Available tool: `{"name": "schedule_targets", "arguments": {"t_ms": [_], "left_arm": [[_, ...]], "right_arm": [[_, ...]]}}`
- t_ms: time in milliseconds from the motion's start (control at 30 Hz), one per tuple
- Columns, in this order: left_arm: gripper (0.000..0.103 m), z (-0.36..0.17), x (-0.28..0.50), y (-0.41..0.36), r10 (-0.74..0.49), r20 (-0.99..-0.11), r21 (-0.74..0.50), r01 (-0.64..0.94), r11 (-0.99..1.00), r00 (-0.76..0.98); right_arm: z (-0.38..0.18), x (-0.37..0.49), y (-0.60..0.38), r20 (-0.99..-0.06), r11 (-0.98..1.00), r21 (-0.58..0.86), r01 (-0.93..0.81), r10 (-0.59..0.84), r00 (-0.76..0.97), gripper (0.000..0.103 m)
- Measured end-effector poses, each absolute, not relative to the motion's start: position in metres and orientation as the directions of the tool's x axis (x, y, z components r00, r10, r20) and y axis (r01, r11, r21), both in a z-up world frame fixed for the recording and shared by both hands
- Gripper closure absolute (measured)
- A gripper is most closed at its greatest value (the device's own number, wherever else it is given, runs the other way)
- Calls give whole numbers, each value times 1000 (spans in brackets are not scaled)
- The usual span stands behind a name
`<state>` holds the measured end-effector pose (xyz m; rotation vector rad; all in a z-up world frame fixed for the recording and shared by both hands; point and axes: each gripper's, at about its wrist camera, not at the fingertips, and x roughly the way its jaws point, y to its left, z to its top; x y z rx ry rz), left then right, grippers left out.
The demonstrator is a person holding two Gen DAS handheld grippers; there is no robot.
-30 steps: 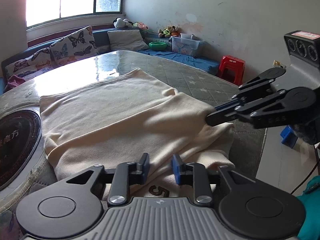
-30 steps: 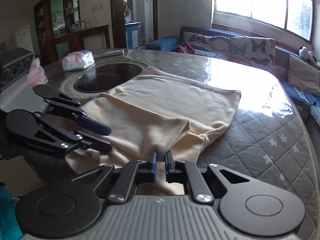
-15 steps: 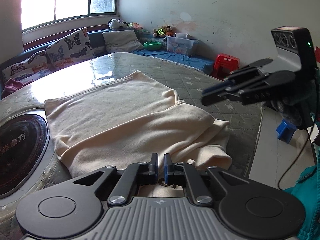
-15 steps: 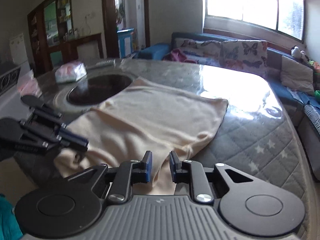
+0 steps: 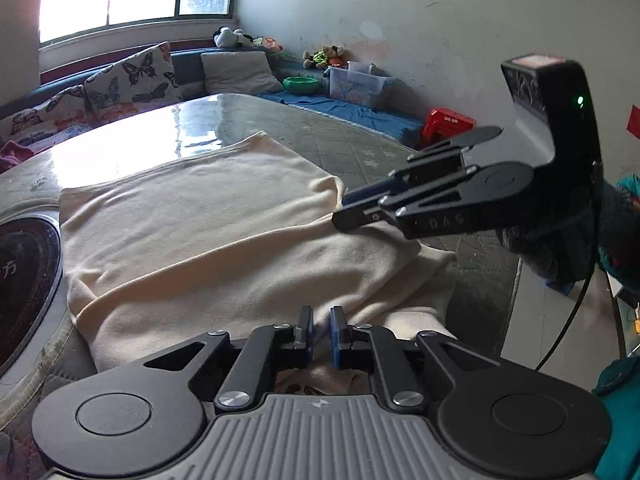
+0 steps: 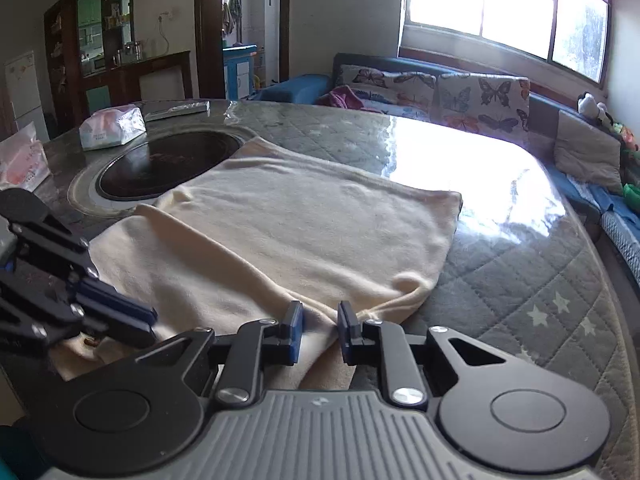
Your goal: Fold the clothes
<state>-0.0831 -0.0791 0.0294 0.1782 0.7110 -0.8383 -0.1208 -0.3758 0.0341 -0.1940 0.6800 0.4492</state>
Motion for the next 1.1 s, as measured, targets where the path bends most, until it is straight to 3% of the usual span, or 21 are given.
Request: {"name": "schedule_targets", "arguments": {"t_ms": [267,400,833,1100], "left_arm": [[87,31,-77,-82,-617,-630,-141,711,689,472],[73,29,-85,-81,-619,-633,-137,720,680,465],[73,38,-101,-25,-538,-626,-122,611,782,564],[71,40,-111,2,-551,-604,-198,562,803,575]], "right_arm": [[38,-138,-357,-642,822,-23,-569,424,639,86],[30,-140,-359,-658,829,-40,-558,399,639,86],[32,-149,-371,-650,840,16,-543,421,633,84],[35,-157,-376,-638,846,21,-533,422,644,78]]}}
